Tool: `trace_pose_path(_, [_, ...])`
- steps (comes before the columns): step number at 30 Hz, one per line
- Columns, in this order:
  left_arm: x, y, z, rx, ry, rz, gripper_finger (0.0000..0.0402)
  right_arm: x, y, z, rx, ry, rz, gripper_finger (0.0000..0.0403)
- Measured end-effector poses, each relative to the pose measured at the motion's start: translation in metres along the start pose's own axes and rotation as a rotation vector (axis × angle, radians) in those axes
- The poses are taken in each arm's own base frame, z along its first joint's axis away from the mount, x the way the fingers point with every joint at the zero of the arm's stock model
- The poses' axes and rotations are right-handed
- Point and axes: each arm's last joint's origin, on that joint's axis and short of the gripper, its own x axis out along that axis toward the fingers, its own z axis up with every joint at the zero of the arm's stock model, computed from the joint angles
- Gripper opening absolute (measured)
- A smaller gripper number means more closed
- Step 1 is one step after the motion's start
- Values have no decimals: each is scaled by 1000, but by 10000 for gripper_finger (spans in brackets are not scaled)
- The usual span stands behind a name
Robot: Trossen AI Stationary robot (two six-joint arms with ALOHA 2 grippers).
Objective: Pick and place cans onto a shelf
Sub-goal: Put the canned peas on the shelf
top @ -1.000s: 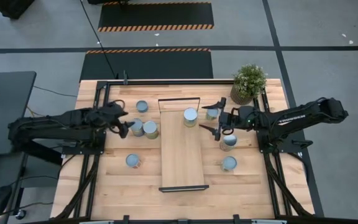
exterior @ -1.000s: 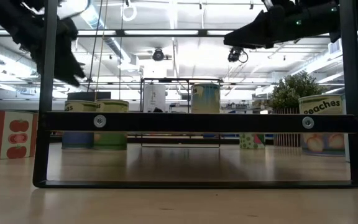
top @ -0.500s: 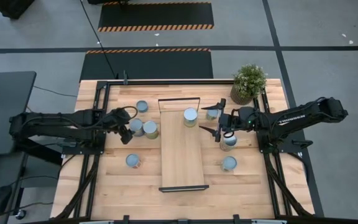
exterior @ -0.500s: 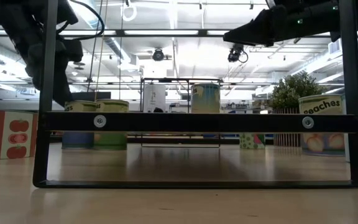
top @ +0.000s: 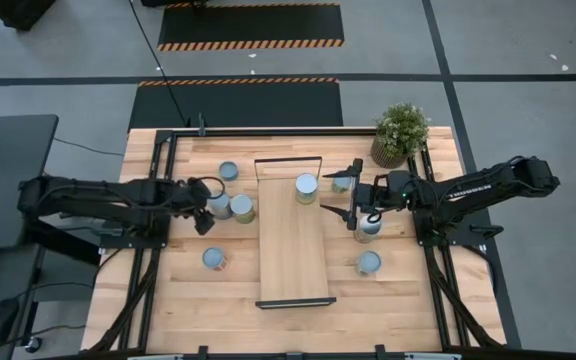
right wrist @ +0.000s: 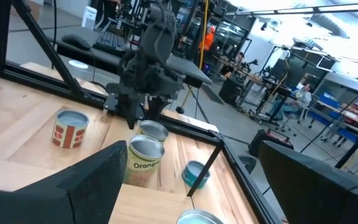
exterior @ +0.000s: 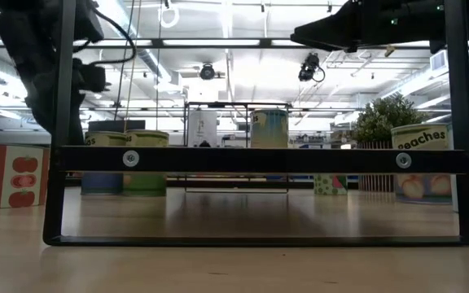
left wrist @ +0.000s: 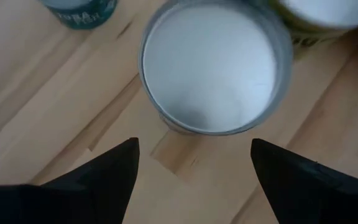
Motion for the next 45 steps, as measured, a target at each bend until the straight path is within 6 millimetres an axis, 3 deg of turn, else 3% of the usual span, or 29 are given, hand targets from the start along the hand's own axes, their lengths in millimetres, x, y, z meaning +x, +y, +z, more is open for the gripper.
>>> trace_pose_path(15, [34,-18,14,106,4,-3,316,0,0,1,-9,-6,-2,373])
trace_pose_path(45, [35,-13,12,202,17,102,316,0,0,1,-1,-18,25,373])
